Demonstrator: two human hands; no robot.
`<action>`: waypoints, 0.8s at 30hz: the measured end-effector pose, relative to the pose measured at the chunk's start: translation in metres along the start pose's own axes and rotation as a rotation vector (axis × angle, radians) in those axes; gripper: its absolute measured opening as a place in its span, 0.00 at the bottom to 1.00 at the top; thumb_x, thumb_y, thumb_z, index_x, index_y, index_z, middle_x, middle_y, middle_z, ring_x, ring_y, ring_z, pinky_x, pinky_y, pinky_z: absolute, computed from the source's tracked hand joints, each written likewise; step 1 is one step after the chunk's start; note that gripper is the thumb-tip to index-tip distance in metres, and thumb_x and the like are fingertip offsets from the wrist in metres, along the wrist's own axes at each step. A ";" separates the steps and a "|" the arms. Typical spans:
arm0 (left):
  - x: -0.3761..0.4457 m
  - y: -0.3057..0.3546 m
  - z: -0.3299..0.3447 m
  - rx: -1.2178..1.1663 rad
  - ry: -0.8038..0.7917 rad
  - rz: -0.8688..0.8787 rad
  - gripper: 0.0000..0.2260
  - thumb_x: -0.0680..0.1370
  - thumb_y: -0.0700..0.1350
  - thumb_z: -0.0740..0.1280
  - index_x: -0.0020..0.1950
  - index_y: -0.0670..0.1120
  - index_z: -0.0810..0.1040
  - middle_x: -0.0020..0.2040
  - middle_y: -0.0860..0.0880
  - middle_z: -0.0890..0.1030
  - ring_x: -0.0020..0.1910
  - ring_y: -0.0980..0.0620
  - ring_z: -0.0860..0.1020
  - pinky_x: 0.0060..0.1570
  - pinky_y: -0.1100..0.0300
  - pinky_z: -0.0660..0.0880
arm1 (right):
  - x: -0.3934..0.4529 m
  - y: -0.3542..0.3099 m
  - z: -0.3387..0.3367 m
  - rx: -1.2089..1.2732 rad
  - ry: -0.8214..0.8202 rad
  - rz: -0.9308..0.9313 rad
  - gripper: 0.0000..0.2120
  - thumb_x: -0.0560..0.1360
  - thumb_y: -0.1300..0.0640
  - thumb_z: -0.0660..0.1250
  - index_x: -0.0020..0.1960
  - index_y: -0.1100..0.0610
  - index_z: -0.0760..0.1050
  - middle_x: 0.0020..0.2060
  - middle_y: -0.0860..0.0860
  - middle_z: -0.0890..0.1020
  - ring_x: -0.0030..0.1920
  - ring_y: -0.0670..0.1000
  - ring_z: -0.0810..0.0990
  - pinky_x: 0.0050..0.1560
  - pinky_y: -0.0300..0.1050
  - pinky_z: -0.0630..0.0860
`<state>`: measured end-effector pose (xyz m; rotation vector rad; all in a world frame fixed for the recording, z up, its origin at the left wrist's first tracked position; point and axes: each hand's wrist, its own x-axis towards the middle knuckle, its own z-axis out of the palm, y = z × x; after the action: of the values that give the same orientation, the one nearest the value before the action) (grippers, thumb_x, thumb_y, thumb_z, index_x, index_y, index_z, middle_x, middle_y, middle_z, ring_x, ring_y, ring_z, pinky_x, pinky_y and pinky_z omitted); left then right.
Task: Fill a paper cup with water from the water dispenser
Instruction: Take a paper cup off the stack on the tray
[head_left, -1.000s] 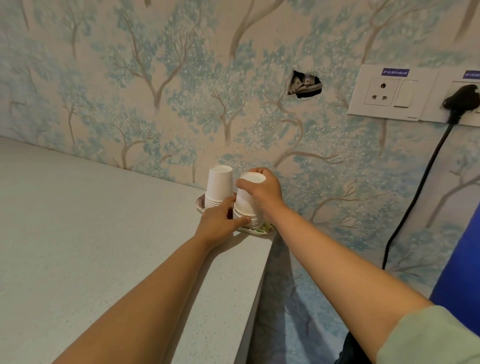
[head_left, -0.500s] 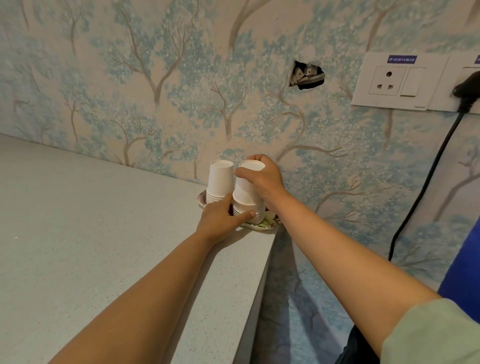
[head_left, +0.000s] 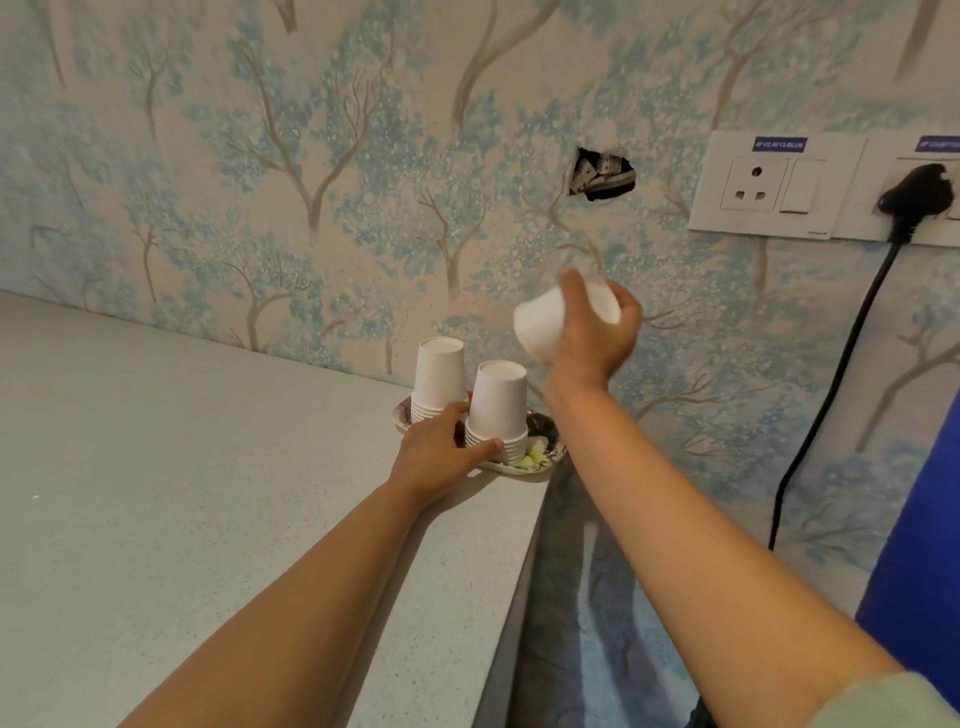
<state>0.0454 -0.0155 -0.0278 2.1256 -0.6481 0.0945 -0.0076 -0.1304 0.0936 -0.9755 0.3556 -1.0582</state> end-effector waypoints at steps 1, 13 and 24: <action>0.000 -0.001 0.000 -0.010 0.002 -0.002 0.26 0.72 0.56 0.69 0.68 0.50 0.68 0.61 0.48 0.80 0.55 0.49 0.78 0.57 0.50 0.76 | 0.001 0.000 -0.004 0.078 0.058 0.047 0.22 0.65 0.52 0.75 0.55 0.54 0.72 0.44 0.46 0.77 0.43 0.48 0.77 0.41 0.47 0.78; -0.016 0.011 -0.019 -0.261 0.231 -0.085 0.17 0.75 0.46 0.68 0.62 0.43 0.73 0.50 0.46 0.78 0.49 0.49 0.76 0.50 0.55 0.73 | -0.039 0.012 -0.053 0.250 -0.069 0.563 0.14 0.76 0.52 0.62 0.58 0.58 0.68 0.54 0.57 0.73 0.52 0.56 0.74 0.52 0.48 0.75; -0.147 0.041 -0.040 -0.949 0.011 -0.212 0.17 0.75 0.59 0.62 0.60 0.53 0.74 0.56 0.39 0.79 0.49 0.44 0.79 0.47 0.53 0.76 | -0.146 0.012 -0.111 -0.249 -0.519 0.137 0.17 0.69 0.65 0.71 0.52 0.51 0.71 0.55 0.57 0.78 0.52 0.53 0.77 0.46 0.44 0.76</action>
<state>-0.0942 0.0567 -0.0169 1.2542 -0.3421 -0.2718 -0.1450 -0.0590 -0.0051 -1.3849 0.1225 -0.6127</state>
